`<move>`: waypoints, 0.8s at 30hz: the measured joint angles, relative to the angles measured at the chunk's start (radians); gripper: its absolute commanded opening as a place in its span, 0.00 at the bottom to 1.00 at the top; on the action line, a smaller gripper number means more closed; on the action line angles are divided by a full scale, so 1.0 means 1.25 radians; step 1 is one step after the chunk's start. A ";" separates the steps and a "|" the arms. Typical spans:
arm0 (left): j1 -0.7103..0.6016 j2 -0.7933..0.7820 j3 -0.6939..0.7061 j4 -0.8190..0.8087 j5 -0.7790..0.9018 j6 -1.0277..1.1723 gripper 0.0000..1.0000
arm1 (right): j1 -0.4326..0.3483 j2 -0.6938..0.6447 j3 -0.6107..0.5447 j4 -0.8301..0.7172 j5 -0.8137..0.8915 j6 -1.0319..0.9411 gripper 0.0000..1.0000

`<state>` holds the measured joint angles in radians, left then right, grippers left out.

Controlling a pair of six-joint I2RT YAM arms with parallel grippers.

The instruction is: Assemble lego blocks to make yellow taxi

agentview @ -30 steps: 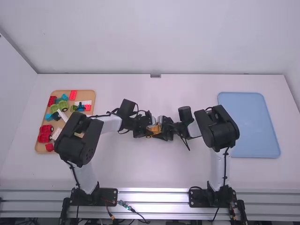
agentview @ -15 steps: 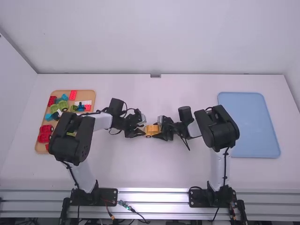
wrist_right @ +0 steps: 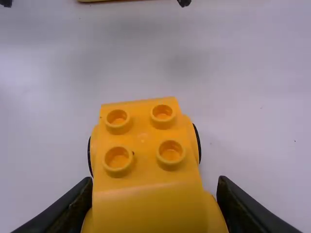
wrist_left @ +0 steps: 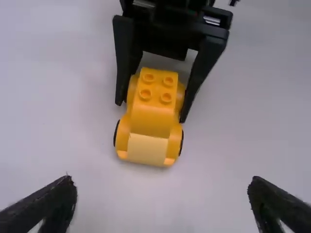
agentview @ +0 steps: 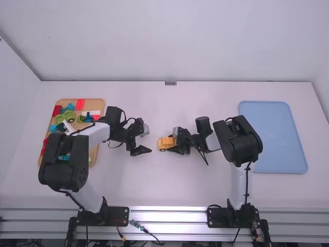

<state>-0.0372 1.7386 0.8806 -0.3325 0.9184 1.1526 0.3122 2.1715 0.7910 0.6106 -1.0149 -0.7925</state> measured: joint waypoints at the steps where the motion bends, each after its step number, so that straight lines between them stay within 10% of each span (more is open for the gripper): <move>1: 0.009 -0.002 0.000 -0.007 0.002 0.011 0.99 | 0.000 0.000 0.000 0.000 0.000 0.000 0.50; 8: 0.082 -0.043 0.000 -0.073 0.057 0.067 0.99 | 0.000 0.000 0.000 0.000 0.000 -0.001 0.58; 16: 0.166 -0.085 0.000 -0.230 0.186 0.269 0.99 | 0.001 0.002 -0.001 -0.007 0.031 0.007 0.95; 24: 0.164 -0.085 0.000 -0.246 0.214 0.329 0.99 | 0.002 0.002 -0.001 0.015 0.028 0.019 0.80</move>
<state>0.1673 1.6321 0.8806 -0.6395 1.1854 1.5639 0.3153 2.1746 0.7898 0.6292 -0.9802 -0.7689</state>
